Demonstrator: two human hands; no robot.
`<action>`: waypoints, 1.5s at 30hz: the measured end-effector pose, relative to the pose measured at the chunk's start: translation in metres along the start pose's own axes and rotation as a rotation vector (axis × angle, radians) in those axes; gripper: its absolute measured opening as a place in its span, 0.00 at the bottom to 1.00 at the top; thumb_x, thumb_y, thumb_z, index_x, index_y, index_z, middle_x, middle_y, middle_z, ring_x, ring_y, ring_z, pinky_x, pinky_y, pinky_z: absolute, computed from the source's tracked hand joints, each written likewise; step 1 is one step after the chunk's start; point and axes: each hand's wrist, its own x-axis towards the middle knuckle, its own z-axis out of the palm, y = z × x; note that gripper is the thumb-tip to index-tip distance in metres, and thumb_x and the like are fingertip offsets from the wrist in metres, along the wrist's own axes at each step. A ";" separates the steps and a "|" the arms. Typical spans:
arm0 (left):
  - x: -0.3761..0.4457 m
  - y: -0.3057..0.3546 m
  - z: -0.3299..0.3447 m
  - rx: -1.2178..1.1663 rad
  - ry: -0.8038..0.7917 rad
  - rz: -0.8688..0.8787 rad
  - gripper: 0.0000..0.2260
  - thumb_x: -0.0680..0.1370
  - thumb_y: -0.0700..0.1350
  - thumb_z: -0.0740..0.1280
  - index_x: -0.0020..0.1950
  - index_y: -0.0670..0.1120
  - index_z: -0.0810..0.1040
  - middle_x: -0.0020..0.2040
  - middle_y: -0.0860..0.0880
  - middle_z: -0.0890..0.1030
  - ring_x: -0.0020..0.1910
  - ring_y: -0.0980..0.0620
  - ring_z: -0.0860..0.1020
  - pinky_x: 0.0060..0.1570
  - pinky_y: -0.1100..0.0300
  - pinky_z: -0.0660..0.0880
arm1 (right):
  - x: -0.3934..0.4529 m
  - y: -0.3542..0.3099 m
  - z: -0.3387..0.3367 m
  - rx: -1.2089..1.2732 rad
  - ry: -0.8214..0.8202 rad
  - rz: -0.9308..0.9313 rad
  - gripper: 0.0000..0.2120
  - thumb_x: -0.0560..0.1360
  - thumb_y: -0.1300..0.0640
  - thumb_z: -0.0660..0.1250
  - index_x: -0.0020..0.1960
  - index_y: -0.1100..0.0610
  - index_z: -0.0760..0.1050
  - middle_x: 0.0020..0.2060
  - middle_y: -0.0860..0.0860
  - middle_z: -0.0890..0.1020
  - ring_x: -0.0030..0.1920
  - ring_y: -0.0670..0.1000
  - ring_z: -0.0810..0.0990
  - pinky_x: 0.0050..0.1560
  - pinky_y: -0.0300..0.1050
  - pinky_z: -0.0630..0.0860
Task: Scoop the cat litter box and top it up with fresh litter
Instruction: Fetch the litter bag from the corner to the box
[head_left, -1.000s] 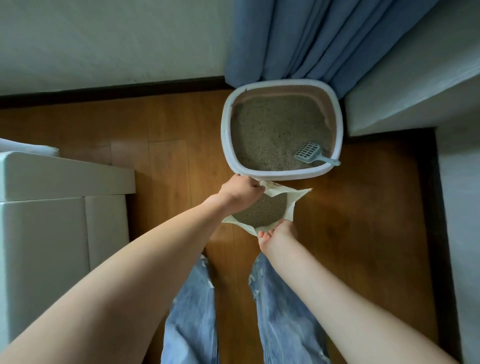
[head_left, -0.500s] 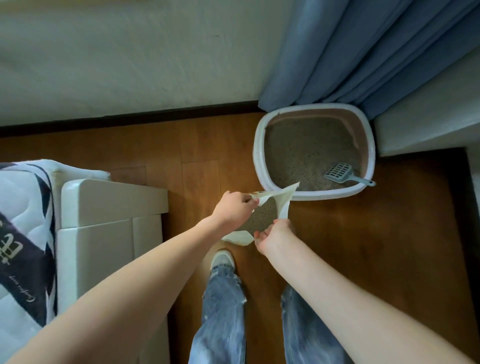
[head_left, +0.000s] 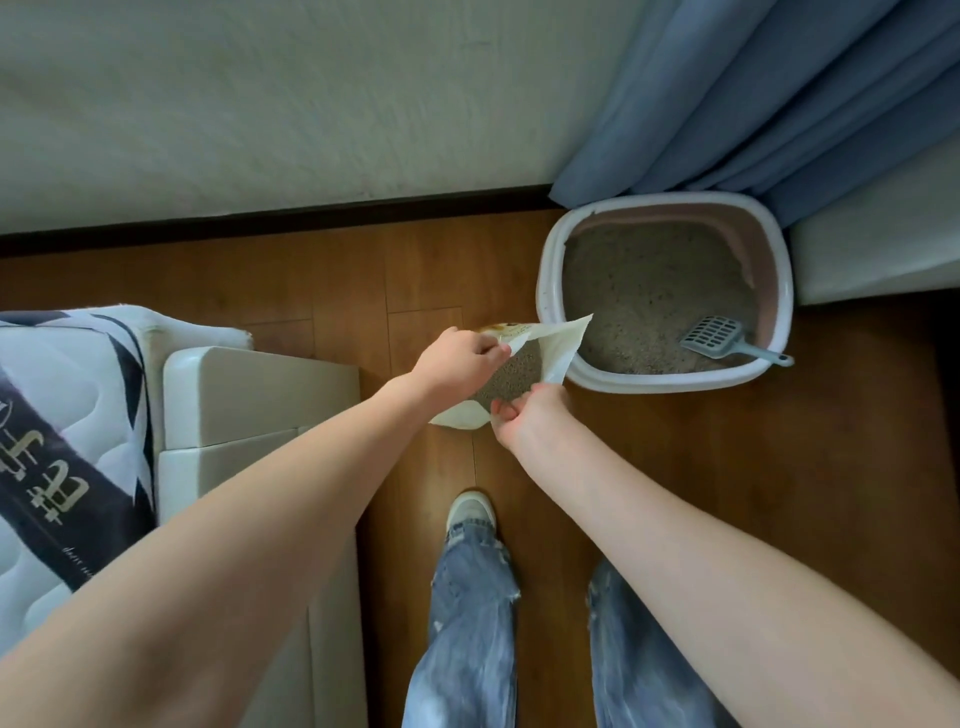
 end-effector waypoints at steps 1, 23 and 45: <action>0.003 -0.002 0.001 0.011 -0.021 0.000 0.16 0.82 0.49 0.58 0.45 0.39 0.79 0.34 0.48 0.77 0.42 0.49 0.70 0.38 0.56 0.67 | 0.002 0.000 0.002 0.000 -0.014 -0.003 0.16 0.82 0.60 0.50 0.63 0.62 0.70 0.46 0.56 0.76 0.33 0.50 0.68 0.47 0.41 0.71; -0.014 -0.048 -0.012 0.388 -0.009 0.189 0.12 0.77 0.34 0.62 0.56 0.48 0.73 0.57 0.45 0.80 0.56 0.44 0.78 0.42 0.58 0.71 | 0.013 -0.027 0.026 -2.128 -0.388 -1.485 0.25 0.74 0.63 0.68 0.69 0.52 0.68 0.67 0.50 0.70 0.69 0.51 0.66 0.69 0.46 0.66; 0.013 -0.098 -0.073 0.562 0.204 -0.015 0.07 0.79 0.37 0.64 0.51 0.40 0.81 0.41 0.46 0.76 0.44 0.43 0.79 0.40 0.54 0.74 | 0.058 -0.070 0.081 -2.649 -0.046 -1.571 0.05 0.77 0.66 0.60 0.44 0.60 0.74 0.40 0.55 0.75 0.49 0.58 0.77 0.47 0.50 0.75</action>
